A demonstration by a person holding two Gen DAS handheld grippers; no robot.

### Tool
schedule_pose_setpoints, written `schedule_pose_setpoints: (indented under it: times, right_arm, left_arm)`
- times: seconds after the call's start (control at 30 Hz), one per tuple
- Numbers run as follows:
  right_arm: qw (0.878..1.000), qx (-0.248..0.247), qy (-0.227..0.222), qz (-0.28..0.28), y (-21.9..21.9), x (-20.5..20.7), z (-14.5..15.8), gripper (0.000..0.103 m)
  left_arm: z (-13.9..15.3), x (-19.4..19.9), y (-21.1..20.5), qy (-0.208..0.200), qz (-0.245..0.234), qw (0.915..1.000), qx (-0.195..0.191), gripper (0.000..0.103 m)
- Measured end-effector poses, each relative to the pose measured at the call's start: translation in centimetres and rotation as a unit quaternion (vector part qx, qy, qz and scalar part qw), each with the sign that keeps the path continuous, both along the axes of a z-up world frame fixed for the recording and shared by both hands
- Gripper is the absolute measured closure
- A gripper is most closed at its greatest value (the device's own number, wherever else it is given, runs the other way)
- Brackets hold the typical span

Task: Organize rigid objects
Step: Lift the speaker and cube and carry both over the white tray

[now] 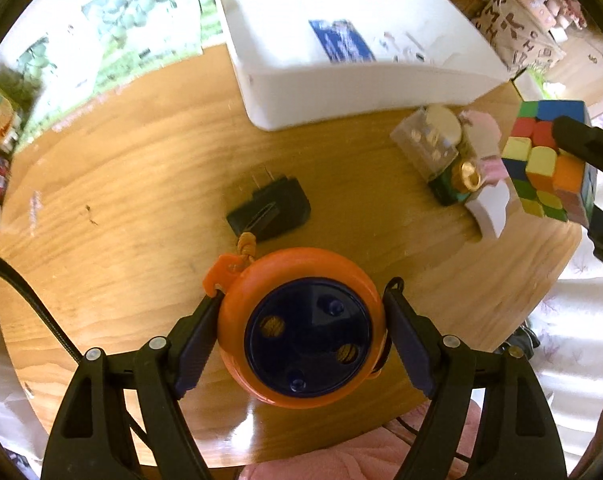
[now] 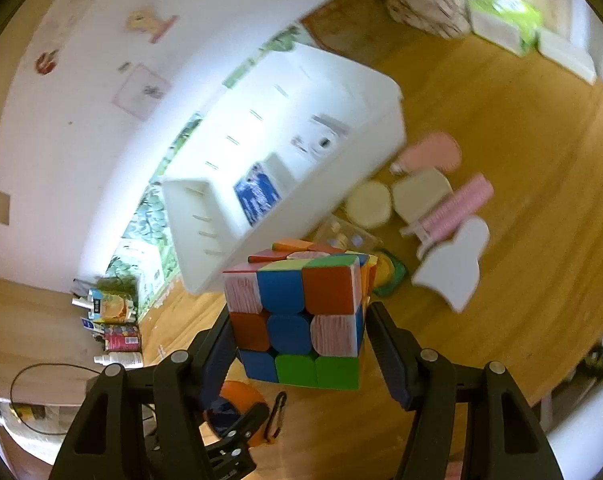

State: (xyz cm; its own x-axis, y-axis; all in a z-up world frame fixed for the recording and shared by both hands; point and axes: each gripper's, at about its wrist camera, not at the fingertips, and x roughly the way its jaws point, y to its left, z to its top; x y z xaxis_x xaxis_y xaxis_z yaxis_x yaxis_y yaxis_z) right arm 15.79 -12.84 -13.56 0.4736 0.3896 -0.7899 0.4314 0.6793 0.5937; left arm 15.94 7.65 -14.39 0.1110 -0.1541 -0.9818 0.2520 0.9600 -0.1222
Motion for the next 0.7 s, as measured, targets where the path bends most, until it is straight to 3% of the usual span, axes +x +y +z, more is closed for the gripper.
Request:
schedule_pose_setpoints:
  times: [0.4,0.7]
  right_arm:
    - [0.992,-0.042,-0.097,0.063,-0.8,3.5,2.9,0.039]
    - [0.982,-0.075,-0.141,0.098,-1.6,5.7,4.1,0.039]
  left_arm:
    - [5.3,2.3,0.3,-0.069,0.06,0.9958,0.01,0.021]
    - [9.1,4.9,0.5,-0.142,0.106,0.9841,0.014,0.021]
